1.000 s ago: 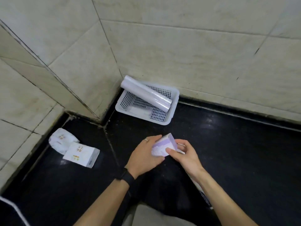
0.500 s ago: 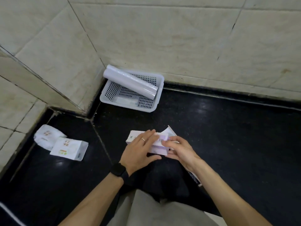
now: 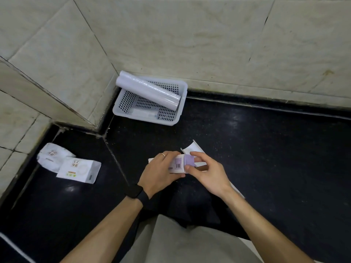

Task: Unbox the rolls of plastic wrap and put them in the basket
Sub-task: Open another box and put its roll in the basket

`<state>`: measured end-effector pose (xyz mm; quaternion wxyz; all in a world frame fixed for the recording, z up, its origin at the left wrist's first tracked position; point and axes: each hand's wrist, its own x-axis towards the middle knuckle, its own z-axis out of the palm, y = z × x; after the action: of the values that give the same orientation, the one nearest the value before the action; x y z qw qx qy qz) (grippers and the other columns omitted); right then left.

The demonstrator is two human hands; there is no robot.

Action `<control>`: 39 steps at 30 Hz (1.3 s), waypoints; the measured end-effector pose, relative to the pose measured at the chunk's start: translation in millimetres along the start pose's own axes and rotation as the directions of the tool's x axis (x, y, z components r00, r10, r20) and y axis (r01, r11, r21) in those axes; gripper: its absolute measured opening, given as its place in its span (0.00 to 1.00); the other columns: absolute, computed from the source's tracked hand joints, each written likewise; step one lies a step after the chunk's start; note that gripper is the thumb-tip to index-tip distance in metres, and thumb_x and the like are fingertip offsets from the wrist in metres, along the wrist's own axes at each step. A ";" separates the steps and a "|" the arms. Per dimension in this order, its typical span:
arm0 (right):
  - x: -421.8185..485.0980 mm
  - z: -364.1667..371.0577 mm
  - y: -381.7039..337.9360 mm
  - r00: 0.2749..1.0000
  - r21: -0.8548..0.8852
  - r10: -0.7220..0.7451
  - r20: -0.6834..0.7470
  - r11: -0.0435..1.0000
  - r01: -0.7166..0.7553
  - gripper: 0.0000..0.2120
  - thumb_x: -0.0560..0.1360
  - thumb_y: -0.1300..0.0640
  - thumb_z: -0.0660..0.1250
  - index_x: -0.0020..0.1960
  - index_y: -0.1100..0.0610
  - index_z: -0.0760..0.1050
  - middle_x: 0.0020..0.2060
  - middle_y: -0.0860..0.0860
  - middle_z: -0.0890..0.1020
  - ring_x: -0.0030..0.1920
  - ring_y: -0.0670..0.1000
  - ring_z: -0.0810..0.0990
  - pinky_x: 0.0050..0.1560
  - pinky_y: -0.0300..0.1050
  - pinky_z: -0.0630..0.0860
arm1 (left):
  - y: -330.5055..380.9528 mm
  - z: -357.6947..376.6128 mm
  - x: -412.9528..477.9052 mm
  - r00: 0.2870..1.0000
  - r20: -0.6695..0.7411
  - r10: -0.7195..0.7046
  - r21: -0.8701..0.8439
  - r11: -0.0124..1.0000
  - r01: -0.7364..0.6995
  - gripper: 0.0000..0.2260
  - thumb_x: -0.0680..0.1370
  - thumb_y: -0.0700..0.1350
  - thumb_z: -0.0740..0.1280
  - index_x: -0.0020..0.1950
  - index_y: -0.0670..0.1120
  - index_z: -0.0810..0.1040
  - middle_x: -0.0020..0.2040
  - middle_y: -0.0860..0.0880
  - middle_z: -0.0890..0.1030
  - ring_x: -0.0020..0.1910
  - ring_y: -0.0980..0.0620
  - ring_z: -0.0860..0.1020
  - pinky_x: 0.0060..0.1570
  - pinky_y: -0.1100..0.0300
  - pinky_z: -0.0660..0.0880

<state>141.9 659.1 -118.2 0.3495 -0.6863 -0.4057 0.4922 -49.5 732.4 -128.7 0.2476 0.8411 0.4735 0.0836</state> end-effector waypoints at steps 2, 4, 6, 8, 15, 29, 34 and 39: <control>-1.8 3.6 -3.0 0.999 -0.079 -0.015 -0.031 0.997 0.013 0.24 0.68 0.38 0.71 0.63 0.37 0.76 0.52 0.35 0.81 0.42 0.37 0.83 0.48 0.40 0.80 | 0.4 0.6 -1.4 0.999 -0.026 0.043 0.037 0.998 -0.043 0.29 0.70 0.59 0.75 0.67 0.54 0.70 0.61 0.55 0.76 0.58 0.57 0.73 0.50 0.59 0.76; -2.4 5.8 -6.4 0.998 -0.158 -0.029 -0.064 0.987 0.019 0.24 0.68 0.37 0.70 0.63 0.37 0.74 0.50 0.32 0.80 0.41 0.35 0.83 0.49 0.42 0.80 | 0.4 0.3 -2.6 0.994 -0.062 0.087 0.089 0.993 -0.082 0.28 0.71 0.57 0.75 0.67 0.52 0.71 0.62 0.54 0.76 0.59 0.55 0.73 0.49 0.58 0.77; -2.9 5.9 -9.5 0.995 -0.204 -0.035 -0.096 0.979 0.015 0.22 0.67 0.35 0.70 0.59 0.37 0.74 0.46 0.31 0.80 0.41 0.34 0.82 0.46 0.39 0.79 | 0.1 -0.9 -3.2 0.992 -0.078 0.100 0.117 0.989 -0.091 0.28 0.71 0.56 0.74 0.68 0.52 0.71 0.62 0.53 0.77 0.60 0.53 0.74 0.51 0.55 0.78; -3.3 6.1 -11.2 0.993 -0.225 -0.023 -0.117 0.974 -0.004 0.18 0.66 0.35 0.70 0.54 0.37 0.75 0.45 0.31 0.82 0.41 0.31 0.81 0.40 0.33 0.75 | -0.2 -1.0 -3.5 0.994 -0.064 0.087 0.118 0.990 -0.079 0.28 0.71 0.56 0.74 0.68 0.51 0.71 0.62 0.52 0.77 0.61 0.52 0.74 0.54 0.54 0.78; -0.2 5.0 -7.7 0.993 -0.093 0.051 -0.105 0.994 -0.061 0.10 0.64 0.40 0.73 0.45 0.37 0.81 0.40 0.30 0.84 0.43 0.32 0.81 0.40 0.31 0.73 | -1.6 4.1 -12.2 0.998 -0.057 0.008 0.018 1.000 -0.007 0.30 0.69 0.57 0.77 0.67 0.52 0.72 0.61 0.53 0.78 0.58 0.54 0.74 0.54 0.60 0.73; 15.9 -6.6 0.7 0.972 0.471 0.183 -0.149 0.877 -0.093 0.06 0.80 0.59 0.67 0.54 0.54 0.82 0.45 0.54 0.88 0.42 0.54 0.88 0.42 0.44 0.84 | 4.1 -6.0 -8.7 0.962 -0.103 -0.254 -0.289 0.933 0.215 0.31 0.62 0.65 0.76 0.62 0.65 0.68 0.55 0.69 0.73 0.55 0.75 0.69 0.49 0.73 0.67; 22.1 2.4 -3.0 0.984 0.405 0.156 0.081 0.897 -0.176 0.09 0.81 0.56 0.66 0.54 0.49 0.85 0.47 0.50 0.88 0.48 0.49 0.87 0.50 0.44 0.82 | 24.4 -10.9 9.4 0.967 -0.138 -0.213 -0.364 0.919 0.150 0.32 0.63 0.65 0.77 0.63 0.62 0.70 0.58 0.65 0.76 0.58 0.70 0.71 0.51 0.71 0.70; 34.5 -24.1 -10.3 0.991 0.381 0.120 -0.052 0.920 -0.092 0.10 0.79 0.51 0.69 0.58 0.48 0.82 0.50 0.47 0.87 0.49 0.47 0.86 0.50 0.45 0.81 | 30.1 -22.9 26.7 0.967 -0.170 -0.189 -0.371 0.921 0.115 0.31 0.62 0.65 0.77 0.62 0.65 0.70 0.56 0.67 0.75 0.58 0.71 0.71 0.51 0.72 0.69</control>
<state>169.3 692.7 -116.1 0.4627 -0.6451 -0.2522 0.5533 -21.0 749.6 -96.5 0.3530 0.7294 0.5371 0.2342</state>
